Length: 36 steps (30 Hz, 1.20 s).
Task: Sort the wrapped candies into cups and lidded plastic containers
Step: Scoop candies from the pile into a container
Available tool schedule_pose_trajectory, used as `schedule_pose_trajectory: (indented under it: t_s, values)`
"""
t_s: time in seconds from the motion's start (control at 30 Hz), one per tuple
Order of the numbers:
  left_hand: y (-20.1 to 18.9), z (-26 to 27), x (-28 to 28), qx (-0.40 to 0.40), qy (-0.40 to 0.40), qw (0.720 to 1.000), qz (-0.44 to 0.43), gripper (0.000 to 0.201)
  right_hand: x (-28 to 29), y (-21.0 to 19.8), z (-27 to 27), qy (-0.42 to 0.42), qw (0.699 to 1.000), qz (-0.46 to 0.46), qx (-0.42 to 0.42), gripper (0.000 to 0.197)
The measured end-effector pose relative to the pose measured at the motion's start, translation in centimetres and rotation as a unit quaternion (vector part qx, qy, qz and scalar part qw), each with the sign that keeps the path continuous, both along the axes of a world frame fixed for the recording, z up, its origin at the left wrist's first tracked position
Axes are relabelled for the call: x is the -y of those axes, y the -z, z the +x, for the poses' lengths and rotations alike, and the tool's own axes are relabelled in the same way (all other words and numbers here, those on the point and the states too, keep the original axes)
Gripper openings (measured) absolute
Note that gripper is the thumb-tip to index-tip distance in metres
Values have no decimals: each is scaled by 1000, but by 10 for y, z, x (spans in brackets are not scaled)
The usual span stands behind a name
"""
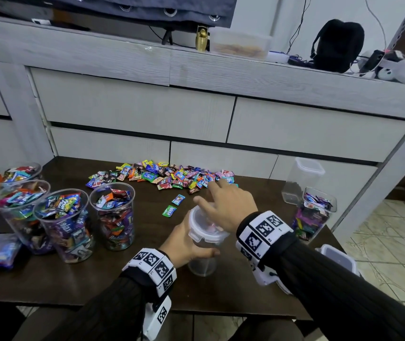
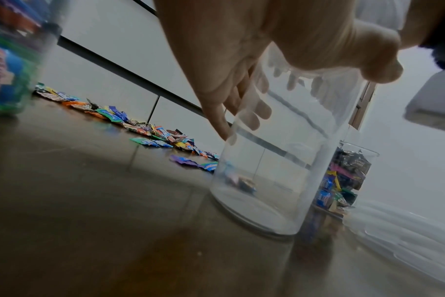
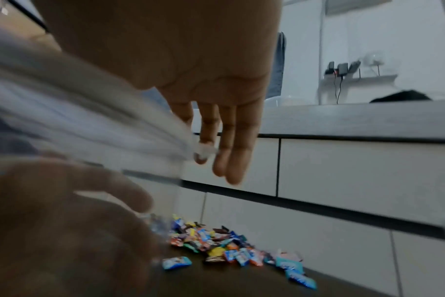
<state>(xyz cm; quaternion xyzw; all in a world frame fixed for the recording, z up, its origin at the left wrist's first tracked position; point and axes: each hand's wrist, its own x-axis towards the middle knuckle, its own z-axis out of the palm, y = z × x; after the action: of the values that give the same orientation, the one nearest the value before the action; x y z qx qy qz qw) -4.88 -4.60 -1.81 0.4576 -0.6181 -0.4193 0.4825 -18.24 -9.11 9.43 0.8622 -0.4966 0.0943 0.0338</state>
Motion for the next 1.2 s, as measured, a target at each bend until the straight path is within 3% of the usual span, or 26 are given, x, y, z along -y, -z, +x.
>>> schedule_pose_trajectory:
  t_s: [0.1,0.27,0.37,0.47,0.53,0.63,0.77,0.9,1.2]
  values:
    - [-3,-4,5,43,-15,999,-8,92,-20,7,1,-19,997,71,15,75]
    - [-14,-13,6,22,-14,999,-22,76,-36,22,0,-36,993,106,21,73]
    - [-12,-7,7,68,-8,997,-31,84,-35,17,-3,-57,991,102,61,68]
    - [-2,2,6,39,20,999,1,97,-31,4,-11,-84,986,84,114,65]
    - [2,4,4,-5,20,999,30,98,-24,-6,-21,-64,984,79,144,65]
    - [4,5,2,-8,9,999,43,93,-9,-16,-52,8,982,80,171,63]
    - [5,5,4,-3,16,999,48,93,-1,-1,-112,106,983,80,129,71]
    - [5,6,3,-7,16,999,47,93,-11,38,-158,159,979,116,50,72]
    - [4,6,3,-5,25,998,49,95,-30,95,-186,226,967,120,-16,73]
